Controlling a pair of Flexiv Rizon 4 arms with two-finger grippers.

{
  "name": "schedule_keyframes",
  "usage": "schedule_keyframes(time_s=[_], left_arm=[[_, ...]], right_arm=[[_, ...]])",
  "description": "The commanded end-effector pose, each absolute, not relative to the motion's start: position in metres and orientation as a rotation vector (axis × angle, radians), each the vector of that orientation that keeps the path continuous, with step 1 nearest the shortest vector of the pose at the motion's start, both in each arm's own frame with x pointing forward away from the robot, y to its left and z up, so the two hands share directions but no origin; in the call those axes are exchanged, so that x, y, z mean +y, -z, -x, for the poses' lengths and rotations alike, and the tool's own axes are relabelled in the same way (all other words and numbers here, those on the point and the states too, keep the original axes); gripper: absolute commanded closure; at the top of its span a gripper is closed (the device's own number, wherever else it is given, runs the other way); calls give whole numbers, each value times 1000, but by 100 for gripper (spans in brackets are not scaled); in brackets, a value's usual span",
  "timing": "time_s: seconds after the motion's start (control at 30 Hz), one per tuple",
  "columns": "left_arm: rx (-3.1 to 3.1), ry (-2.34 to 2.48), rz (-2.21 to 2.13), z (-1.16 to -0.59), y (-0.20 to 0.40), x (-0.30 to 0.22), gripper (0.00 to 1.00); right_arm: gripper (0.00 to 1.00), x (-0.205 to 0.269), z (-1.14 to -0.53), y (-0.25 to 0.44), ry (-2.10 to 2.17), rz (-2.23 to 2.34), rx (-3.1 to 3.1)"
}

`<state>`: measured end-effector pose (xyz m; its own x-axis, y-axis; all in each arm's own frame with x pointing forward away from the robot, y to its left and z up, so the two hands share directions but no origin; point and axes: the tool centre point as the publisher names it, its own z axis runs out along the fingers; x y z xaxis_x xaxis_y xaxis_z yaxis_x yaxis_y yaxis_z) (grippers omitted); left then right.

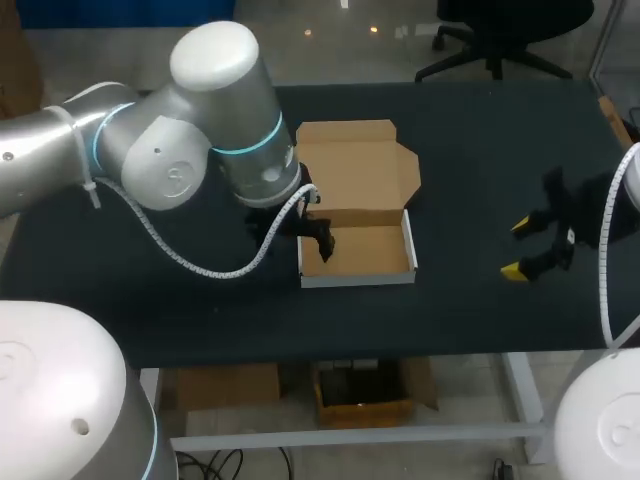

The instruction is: Assemble the packaging by folding the flat box into shape, placing the metal phone stand inside, and closing the box properly

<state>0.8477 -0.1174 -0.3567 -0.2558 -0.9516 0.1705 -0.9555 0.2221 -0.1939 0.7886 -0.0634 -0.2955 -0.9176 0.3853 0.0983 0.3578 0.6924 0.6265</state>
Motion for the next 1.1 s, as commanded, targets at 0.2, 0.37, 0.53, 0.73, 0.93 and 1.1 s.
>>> schedule_keyframes(time_s=[0.2,0.37,0.53,0.73,0.93,1.1], left_arm=[[-2358,-805,-1533,-800,309,-67,0],[-2386,-869,-1447,-784,298,-47,0],[-2374,-901,-1418,-773,290,-29,0],[-2327,-916,-1484,-764,282,-16,0],[-2303,-930,-1529,-756,273,-7,0],[-2271,-924,-1610,-752,265,-3,0]], right_arm=[[0,-66,-787,292,-1054,-625,2826],[0,-68,-788,290,-1060,-631,2810],[0,-76,-790,286,-1096,-674,2786],[0,-86,-794,278,-1108,-787,2747],[0,-90,-792,266,-1081,-881,2717],[0,-96,-790,261,-1077,-981,2698]])
